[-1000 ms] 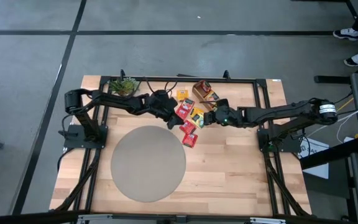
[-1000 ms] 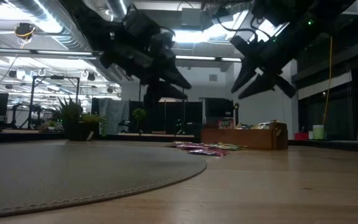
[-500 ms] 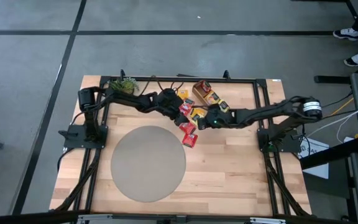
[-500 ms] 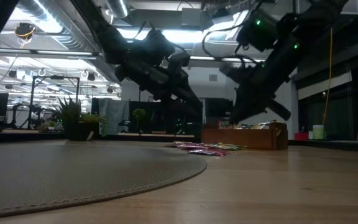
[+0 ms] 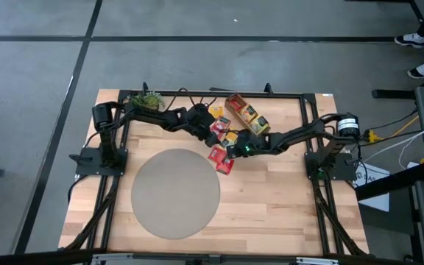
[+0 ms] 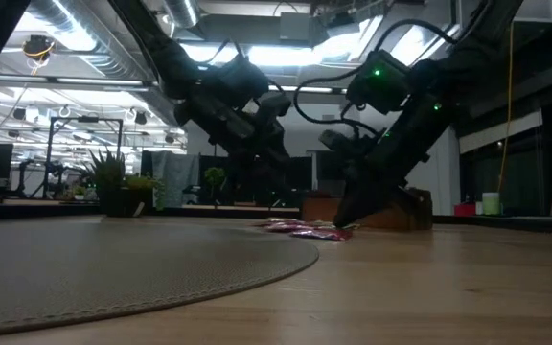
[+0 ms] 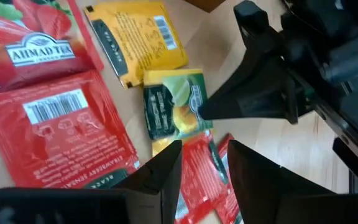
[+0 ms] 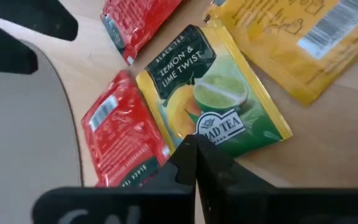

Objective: Pick & Place Tea
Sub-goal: Put the yellow tea bag into the bottom section of the wooden organizer

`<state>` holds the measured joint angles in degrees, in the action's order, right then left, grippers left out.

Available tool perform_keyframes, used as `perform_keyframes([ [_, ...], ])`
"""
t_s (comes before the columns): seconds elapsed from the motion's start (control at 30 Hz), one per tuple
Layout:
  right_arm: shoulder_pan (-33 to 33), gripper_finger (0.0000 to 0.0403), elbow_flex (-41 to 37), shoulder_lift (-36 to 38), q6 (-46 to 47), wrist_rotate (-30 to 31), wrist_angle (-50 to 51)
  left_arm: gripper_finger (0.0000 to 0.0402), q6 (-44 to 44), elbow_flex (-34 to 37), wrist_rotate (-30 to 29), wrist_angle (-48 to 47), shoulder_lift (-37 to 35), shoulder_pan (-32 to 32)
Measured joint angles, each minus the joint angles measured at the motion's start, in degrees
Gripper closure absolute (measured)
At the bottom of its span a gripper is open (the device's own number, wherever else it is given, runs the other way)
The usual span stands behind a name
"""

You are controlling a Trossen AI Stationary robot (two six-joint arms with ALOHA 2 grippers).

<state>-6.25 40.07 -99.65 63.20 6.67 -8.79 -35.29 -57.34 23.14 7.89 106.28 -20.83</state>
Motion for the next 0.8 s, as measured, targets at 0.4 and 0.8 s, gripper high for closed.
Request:
perform_keyframes([
  [0.4, 2.09, 0.0397, 0.41, 1.31, -2.87, 4.14, -0.31, 0.0277, 3.54, 0.0, 2.03, -2.63, 0.0, 0.57],
  [0.8, -1.24, 0.0398, 6.34, 14.26, -11.11, 12.57, 18.07, 0.0277, 3.96, 0.0, 3.8, -3.57, 0.0, 0.53],
])
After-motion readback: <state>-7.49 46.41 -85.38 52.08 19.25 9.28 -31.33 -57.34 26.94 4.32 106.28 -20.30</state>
